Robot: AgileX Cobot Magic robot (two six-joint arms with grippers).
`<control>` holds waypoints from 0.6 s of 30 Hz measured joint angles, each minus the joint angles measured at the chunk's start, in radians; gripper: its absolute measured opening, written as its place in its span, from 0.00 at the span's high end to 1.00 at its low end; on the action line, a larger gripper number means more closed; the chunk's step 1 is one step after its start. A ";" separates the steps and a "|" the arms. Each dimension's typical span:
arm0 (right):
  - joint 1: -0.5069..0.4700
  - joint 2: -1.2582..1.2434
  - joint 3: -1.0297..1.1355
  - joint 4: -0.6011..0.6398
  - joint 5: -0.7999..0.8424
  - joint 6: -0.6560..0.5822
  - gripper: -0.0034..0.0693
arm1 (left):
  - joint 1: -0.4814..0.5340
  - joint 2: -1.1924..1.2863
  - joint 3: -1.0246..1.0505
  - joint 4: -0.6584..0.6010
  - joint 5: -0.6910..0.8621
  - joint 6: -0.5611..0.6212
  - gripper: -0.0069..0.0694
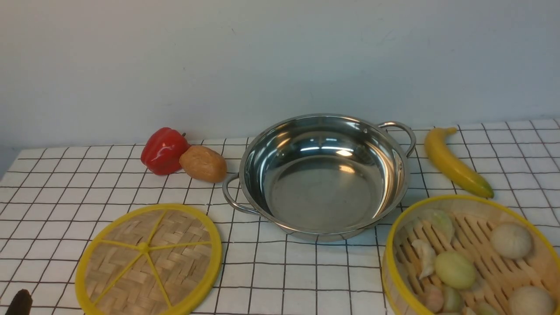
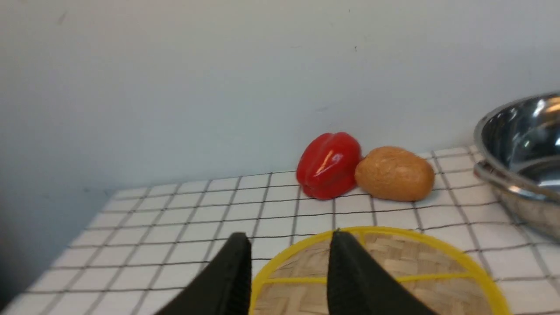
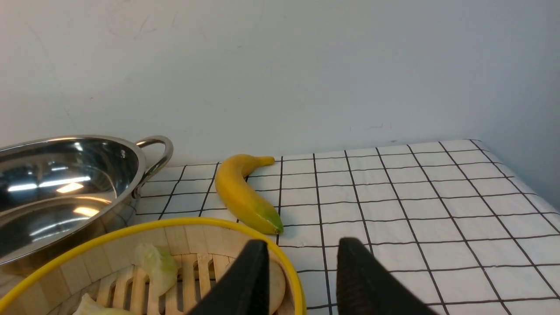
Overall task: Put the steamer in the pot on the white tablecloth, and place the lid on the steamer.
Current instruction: 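Reach for and grasp the rim of the bamboo steamer holding the buns with the right gripper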
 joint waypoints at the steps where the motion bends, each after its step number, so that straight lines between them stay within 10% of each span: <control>1: 0.000 0.000 0.000 0.000 0.000 0.000 0.62 | 0.000 0.000 0.000 -0.046 0.000 -0.037 0.59; 10: 0.000 0.000 0.000 0.260 -0.008 0.166 0.62 | 0.000 0.000 0.000 -0.414 0.000 -0.225 0.59; 18: 0.000 0.000 0.000 0.531 -0.016 0.253 0.62 | 0.000 0.000 0.000 -0.464 -0.001 -0.206 0.59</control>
